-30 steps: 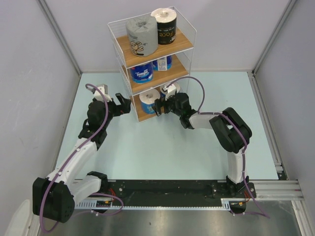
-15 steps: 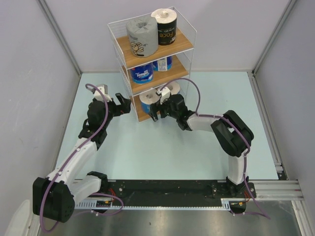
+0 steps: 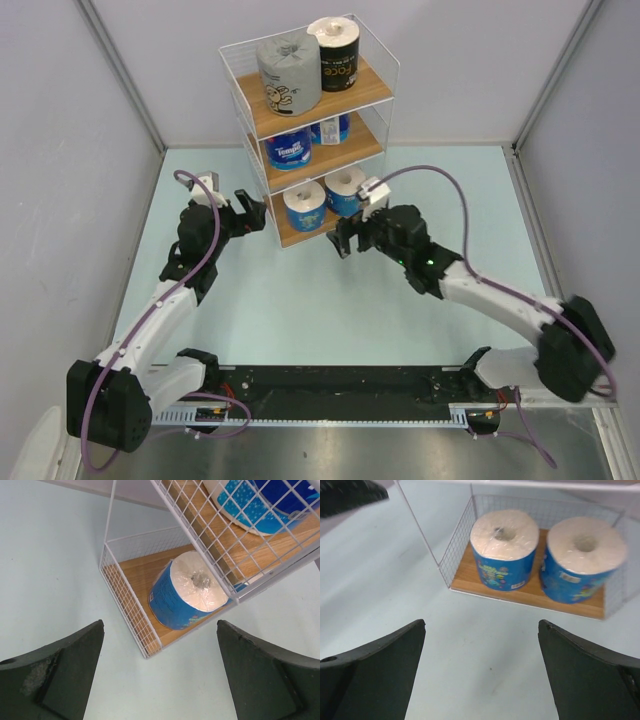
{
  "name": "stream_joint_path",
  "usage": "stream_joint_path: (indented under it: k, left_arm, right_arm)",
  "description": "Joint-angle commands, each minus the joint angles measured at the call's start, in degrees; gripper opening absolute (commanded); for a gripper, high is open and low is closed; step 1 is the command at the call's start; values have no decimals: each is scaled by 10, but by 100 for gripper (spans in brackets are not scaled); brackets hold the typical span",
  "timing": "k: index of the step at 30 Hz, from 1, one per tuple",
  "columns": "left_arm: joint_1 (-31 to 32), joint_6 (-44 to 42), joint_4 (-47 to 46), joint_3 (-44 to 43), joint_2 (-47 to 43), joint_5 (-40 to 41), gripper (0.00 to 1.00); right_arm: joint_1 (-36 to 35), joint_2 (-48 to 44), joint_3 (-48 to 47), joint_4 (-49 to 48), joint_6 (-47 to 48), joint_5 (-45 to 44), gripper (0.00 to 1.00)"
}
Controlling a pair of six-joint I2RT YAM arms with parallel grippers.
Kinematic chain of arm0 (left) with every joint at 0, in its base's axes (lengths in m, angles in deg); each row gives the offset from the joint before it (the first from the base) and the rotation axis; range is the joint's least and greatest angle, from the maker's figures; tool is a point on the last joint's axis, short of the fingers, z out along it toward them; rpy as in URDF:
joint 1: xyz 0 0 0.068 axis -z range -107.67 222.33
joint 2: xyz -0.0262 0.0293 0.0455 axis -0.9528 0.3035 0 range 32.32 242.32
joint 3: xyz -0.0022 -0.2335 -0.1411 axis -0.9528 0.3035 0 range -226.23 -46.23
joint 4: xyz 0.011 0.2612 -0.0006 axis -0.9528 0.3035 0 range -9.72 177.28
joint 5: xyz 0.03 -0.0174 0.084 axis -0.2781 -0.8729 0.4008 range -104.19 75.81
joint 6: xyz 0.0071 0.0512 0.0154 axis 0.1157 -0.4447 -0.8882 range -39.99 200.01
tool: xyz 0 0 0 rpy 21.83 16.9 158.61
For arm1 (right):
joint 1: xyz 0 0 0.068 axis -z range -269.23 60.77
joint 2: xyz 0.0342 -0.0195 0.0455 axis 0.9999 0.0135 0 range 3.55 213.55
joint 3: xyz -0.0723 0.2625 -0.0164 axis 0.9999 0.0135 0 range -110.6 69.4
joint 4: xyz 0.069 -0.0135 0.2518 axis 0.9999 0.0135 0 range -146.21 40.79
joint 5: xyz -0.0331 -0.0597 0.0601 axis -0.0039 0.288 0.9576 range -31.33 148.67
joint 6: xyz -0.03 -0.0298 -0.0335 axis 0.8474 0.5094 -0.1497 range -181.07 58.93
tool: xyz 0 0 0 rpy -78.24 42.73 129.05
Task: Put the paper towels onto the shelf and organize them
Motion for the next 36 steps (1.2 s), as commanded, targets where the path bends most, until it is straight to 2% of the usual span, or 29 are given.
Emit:
stream_joint_path:
  k: [1,4,10,16,19,24,30,36]
  left_arm:
    - [-5,3,16,-29,-13,4,100]
    - [-5,13,32,-32,-20,5,100]
    - [-4,33,63,-34,-33,-5,100]
    - [-4,37,78,2,-102,-8,100]
    - [-4,41,102,28,-157,-8,100]
    - [-4,42,144,63,-256,7,100]
    - [-4,54,192,93,-388,44,100]
    - [-4,45,249,74,-427,77,100]
  right_arm:
    - [3,-145,30,133,-16,-79,100]
    - [5,-250,57,197,-11,-115,99]
    - [14,-442,134,239,-42,-190,100]
    - [17,-617,195,270,-87,-262,99]
    - [17,-660,200,284,-87,-273,100]
    - [18,-668,200,313,-103,-300,100]
    - [19,-640,200,316,-116,-292,100]
    - [19,-626,200,311,-120,-287,100]
